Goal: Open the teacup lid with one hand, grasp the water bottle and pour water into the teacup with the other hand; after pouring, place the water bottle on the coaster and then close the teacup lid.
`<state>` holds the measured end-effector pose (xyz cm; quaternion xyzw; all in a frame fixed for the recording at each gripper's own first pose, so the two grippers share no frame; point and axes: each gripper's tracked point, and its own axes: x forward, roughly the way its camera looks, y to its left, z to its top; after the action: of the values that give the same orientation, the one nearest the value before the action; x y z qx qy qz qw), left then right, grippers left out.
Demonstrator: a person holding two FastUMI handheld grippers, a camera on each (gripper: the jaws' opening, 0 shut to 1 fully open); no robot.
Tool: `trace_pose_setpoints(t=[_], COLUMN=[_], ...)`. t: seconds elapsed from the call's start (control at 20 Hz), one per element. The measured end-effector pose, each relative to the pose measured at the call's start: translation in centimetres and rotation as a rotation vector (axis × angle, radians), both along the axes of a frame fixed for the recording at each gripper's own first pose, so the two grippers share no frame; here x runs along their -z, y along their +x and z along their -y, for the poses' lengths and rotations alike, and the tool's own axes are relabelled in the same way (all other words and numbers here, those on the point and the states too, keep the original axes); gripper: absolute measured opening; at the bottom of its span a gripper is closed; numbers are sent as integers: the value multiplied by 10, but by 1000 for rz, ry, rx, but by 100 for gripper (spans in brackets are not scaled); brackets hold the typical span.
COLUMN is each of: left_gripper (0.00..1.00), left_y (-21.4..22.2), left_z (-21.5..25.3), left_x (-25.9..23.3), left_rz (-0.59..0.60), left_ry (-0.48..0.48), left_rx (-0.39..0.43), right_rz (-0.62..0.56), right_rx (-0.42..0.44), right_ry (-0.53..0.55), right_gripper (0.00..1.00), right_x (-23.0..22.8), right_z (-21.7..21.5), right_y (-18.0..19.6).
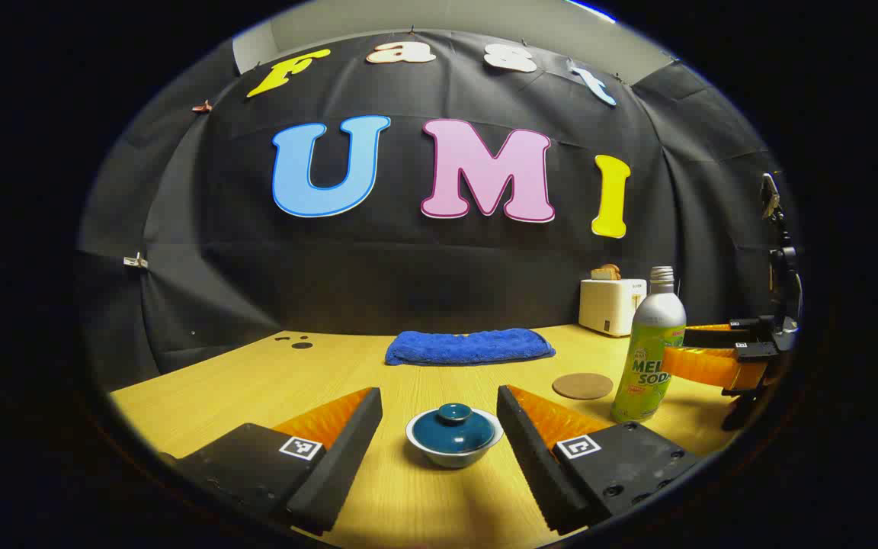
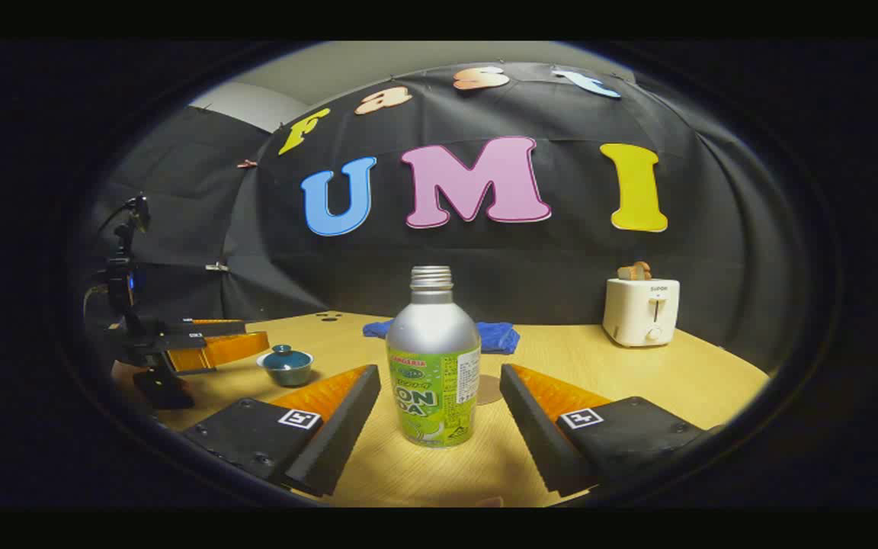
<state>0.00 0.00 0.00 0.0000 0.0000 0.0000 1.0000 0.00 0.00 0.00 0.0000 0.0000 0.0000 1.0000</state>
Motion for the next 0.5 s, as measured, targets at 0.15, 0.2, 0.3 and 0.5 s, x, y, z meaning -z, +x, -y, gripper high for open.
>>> trace_pose_setpoints(t=[0.15, 0.2, 0.3, 0.5], left_gripper=[96, 96, 96, 96], left_y=[1, 0, 0, 0], left_z=[0, 0, 0, 1], left_x=[1, 0, 0, 1], left_rz=[0, 0, 0, 0], left_ry=[0, 0, 0, 0], left_rx=[0, 0, 0, 0], right_rz=[0, 0, 0, 0], right_rx=[0, 0, 0, 0], right_ry=[0, 0, 0, 0], right_gripper=[98, 99, 98, 98], right_x=[0, 0, 0, 0], right_z=[0, 0, 0, 0], right_y=[0, 0, 0, 0])
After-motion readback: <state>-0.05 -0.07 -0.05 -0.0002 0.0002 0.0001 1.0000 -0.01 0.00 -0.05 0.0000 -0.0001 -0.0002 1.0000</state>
